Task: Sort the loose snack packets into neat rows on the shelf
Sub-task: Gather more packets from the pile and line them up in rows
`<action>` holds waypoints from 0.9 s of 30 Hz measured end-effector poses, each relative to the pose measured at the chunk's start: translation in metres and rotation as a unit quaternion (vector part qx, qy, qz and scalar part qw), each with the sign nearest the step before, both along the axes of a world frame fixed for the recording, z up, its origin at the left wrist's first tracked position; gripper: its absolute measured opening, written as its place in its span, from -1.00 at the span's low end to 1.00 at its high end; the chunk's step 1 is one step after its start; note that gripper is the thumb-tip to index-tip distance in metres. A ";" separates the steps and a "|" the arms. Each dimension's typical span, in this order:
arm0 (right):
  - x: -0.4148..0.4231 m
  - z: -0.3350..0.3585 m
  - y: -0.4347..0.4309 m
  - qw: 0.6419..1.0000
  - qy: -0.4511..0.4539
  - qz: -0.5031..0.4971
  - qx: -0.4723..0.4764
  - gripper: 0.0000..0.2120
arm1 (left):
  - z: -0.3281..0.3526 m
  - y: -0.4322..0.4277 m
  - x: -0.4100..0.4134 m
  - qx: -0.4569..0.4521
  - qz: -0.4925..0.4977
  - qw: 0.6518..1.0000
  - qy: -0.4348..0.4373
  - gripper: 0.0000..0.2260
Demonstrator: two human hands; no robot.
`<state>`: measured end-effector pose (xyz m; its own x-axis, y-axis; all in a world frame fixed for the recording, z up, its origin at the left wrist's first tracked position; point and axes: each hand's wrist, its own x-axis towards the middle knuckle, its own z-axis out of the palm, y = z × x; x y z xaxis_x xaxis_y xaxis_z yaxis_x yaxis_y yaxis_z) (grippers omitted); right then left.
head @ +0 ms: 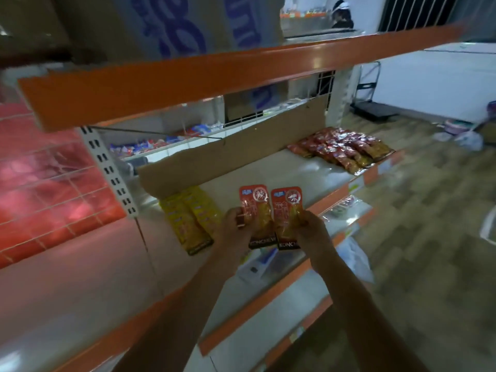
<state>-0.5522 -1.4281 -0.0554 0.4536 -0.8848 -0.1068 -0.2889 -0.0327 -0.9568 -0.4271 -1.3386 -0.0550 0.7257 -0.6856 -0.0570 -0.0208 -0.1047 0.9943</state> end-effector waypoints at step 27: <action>-0.005 -0.007 -0.359 0.996 0.006 -0.001 -0.084 -0.89 | -0.025 -0.363 0.016 0.113 0.018 0.993 0.015 -0.93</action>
<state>-0.5568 -1.7870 -0.0621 0.4510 -0.8917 0.0384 -0.3002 -0.1920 -0.9343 -0.4115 -1.7011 -0.0799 0.7451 -0.6268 -0.2278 0.0155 -0.3253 0.9455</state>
